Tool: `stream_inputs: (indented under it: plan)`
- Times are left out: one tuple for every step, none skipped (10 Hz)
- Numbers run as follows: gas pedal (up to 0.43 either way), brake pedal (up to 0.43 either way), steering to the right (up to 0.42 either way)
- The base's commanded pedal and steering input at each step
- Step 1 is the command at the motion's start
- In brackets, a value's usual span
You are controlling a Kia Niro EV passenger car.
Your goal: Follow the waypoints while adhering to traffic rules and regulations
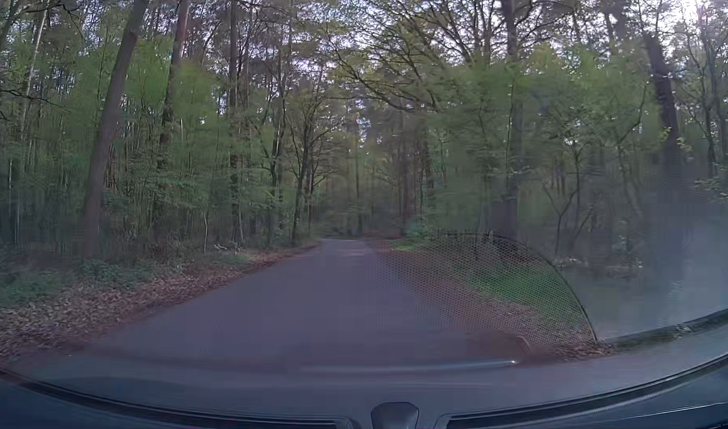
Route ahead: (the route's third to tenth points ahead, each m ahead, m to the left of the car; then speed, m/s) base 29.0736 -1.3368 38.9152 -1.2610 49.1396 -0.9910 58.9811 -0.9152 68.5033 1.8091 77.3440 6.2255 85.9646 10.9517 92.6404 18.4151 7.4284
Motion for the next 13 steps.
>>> stream_inputs:
  plan:
    - [0.098, 0.000, 0.000]
    - [0.098, 0.000, 0.000]
    - [0.098, 0.000, 0.000]
    - [0.098, 0.000, 0.000]
    - [0.087, 0.000, 0.000]
    - [0.079, 0.000, 0.000]
    - [0.079, 0.000, -0.001]
    - [0.079, 0.000, -0.001]
    - [0.079, 0.000, -0.003]
    - [0.079, 0.000, -0.008]
    - [0.087, 0.000, -0.013]
    - [0.087, 0.000, -0.014]
    - [0.087, 0.000, -0.013]
